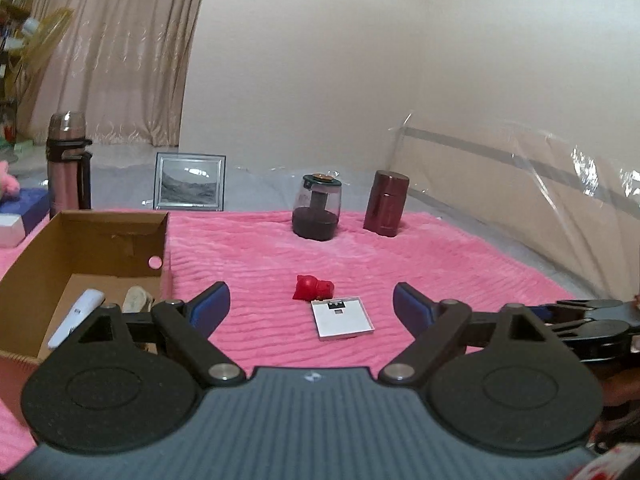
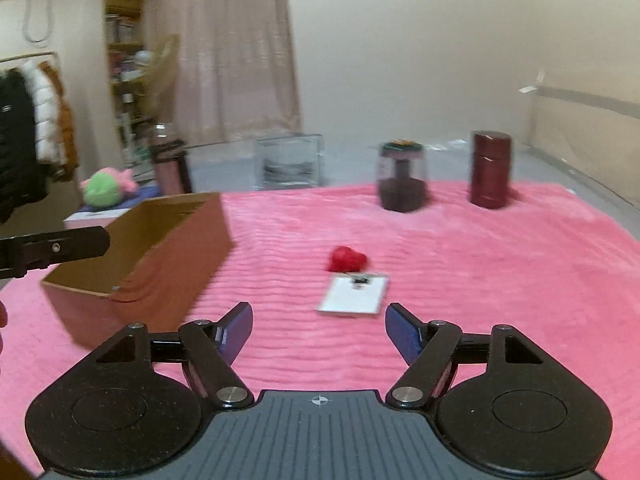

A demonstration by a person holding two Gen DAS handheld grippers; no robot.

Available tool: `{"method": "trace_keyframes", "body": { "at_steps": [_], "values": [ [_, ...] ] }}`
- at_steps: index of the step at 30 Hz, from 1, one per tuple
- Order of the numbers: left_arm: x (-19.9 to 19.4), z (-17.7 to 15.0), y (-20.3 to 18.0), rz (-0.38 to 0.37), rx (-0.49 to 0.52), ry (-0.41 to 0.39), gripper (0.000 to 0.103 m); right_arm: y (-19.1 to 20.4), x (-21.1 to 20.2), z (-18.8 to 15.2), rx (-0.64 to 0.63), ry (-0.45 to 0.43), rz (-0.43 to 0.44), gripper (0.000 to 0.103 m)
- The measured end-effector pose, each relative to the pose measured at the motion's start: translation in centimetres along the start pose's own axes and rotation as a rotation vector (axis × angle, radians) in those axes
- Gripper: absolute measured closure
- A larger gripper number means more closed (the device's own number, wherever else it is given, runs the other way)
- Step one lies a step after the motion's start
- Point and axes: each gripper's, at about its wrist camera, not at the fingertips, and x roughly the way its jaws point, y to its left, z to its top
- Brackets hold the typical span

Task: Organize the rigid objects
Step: 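Grasp the white card with the right tool while the left approaches the red figure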

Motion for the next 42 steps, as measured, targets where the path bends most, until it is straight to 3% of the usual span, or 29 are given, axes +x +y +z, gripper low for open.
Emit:
{"method": "trace_keyframes", "body": {
  "at_steps": [7, 13, 32, 42],
  "values": [
    [5.0, -0.4, -0.3, 0.034, 0.018, 0.039, 0.017, -1.4, 1.9, -1.0, 0.053, 0.017, -0.068, 0.023],
    [9.3, -0.4, 0.4, 0.007, -0.017, 0.095, 0.017, -2.2, 4.6, -1.3, 0.073, 0.035, -0.092, 0.022],
    [21.1, 4.4, 2.4, 0.045, 0.046, 0.176, 0.017, -0.8, 17.6, -0.3, 0.065, 0.064, -0.160, 0.013],
    [24.8, 4.1, 3.9, 0.090, 0.059, 0.222, 0.017, -0.4, 23.9, 0.2, 0.042, 0.112, -0.206, 0.008]
  ]
}}
